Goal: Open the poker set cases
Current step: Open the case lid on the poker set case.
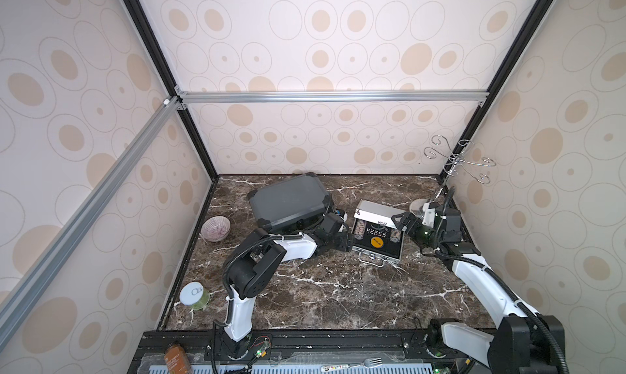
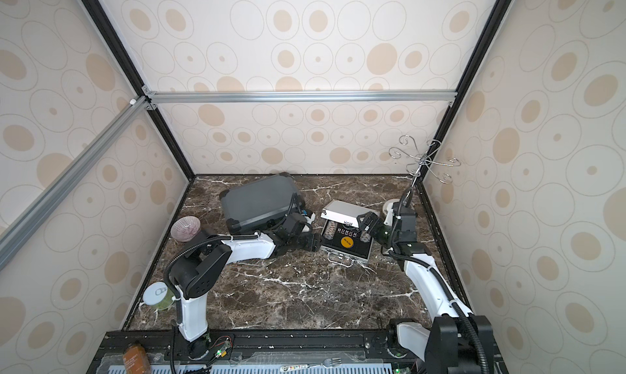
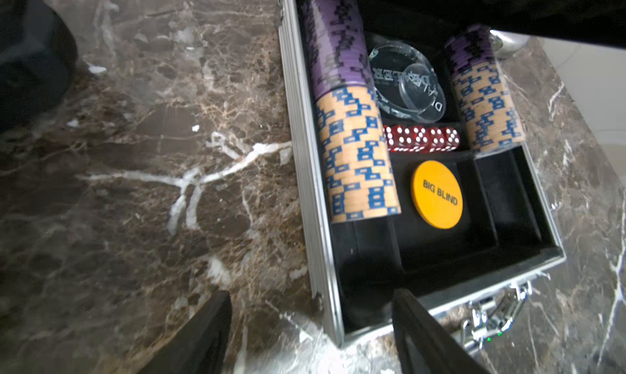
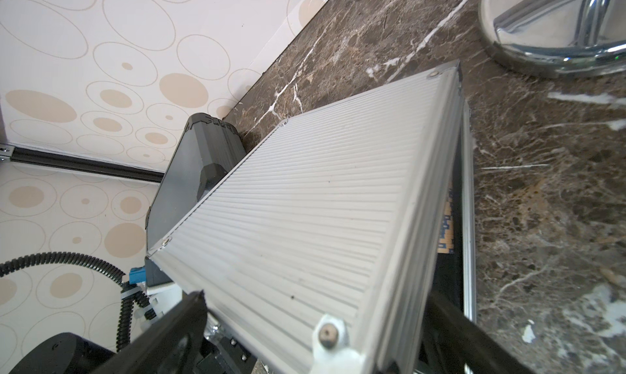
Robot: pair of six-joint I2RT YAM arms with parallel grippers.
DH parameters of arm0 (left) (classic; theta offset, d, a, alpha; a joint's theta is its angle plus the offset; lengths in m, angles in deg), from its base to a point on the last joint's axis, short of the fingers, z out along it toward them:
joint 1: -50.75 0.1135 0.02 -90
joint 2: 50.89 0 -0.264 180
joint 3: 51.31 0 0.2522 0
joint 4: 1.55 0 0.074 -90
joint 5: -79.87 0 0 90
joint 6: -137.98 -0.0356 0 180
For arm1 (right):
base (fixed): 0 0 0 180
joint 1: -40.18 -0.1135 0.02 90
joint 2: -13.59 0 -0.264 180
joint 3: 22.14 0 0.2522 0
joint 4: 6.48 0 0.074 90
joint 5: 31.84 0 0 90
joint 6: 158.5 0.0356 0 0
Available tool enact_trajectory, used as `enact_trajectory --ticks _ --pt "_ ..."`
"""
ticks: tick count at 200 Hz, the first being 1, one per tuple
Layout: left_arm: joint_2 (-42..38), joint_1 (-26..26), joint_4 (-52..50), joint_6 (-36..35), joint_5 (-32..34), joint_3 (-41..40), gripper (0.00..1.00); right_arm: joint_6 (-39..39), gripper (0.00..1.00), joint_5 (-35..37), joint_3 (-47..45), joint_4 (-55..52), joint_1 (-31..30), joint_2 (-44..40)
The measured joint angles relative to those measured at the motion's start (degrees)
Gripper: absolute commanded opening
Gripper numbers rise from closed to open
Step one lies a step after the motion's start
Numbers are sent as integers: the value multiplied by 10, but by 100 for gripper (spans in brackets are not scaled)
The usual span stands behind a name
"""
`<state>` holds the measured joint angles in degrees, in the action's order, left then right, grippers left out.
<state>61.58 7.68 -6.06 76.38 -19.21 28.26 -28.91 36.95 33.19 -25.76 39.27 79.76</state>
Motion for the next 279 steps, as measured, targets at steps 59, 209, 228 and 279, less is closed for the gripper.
enact_trajectory --ticks 59,209,228,279 --pt "28 0 -9 -14 5 31 58 -7 99 -6 26 3 0 30" --pt "56 0 -3 -4 -4 58 37 -7 99 -19 122 43 0 125" --pt "56 0 3 1 -7 55 36 0 99 -24 136 52 0 137" --pt "56 0 15 14 -14 49 35 13 98 -21 174 77 -3 171"
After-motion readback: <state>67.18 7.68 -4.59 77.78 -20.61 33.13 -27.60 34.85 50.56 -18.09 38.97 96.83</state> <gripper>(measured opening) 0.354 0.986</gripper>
